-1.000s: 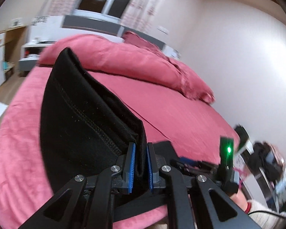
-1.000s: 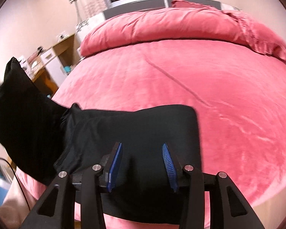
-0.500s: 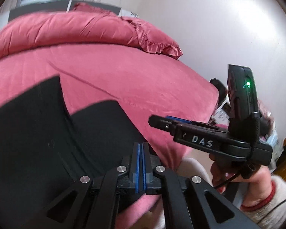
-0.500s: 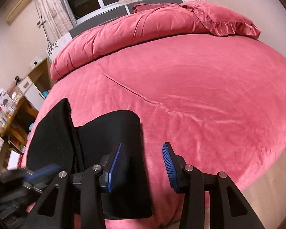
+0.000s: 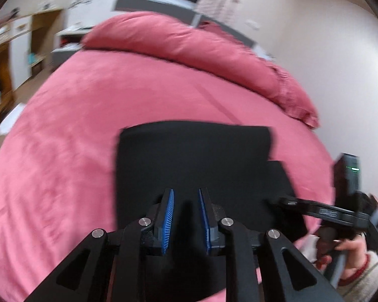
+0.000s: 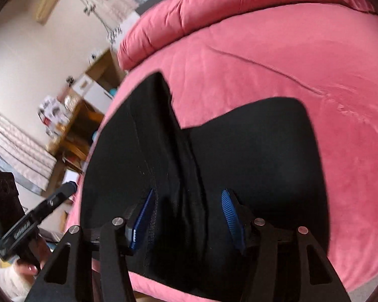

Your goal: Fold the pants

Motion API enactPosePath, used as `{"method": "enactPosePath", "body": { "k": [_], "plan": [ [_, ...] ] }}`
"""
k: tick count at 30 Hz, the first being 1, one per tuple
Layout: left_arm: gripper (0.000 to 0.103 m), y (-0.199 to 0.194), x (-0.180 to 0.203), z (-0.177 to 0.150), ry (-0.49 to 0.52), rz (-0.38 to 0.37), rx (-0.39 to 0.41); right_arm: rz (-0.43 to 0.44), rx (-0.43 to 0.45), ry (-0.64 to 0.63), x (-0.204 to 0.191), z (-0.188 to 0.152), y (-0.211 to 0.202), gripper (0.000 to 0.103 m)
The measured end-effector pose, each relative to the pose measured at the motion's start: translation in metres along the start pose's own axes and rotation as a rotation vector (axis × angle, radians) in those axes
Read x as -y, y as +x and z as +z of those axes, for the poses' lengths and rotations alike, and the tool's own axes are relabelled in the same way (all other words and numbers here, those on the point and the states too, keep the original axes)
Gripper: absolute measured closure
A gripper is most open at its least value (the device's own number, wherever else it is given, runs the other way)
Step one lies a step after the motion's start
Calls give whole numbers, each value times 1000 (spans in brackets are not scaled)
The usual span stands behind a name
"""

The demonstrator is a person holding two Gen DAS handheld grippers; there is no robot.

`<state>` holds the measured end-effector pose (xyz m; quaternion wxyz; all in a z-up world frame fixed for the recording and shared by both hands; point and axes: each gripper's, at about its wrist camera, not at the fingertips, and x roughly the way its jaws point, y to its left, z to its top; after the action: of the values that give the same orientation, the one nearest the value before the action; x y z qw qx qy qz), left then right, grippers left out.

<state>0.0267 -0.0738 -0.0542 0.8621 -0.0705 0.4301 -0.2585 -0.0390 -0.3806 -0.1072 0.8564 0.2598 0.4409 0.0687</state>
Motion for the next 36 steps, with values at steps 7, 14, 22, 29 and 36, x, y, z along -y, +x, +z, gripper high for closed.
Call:
{"method": "enactPosePath", "body": {
  "k": [7,14,22,29,36],
  "plan": [
    [83,5,-11,-18,92,75,-29,9,-30,-121,-32,-9,5,92],
    [83,5,32,-2,169,-16,-2,-48,71,-103,-17,15,-68,93],
    [81,38,62,-16,255,-5,-109,-127,33,40,40,1,-64,94],
    [81,37,66,-21,309,18,-147,-197,28,15,35,4,-57,91],
    [80,30,63,29,247,6,-77,-249,195,-239,-23,40,-83,85]
  ]
}}
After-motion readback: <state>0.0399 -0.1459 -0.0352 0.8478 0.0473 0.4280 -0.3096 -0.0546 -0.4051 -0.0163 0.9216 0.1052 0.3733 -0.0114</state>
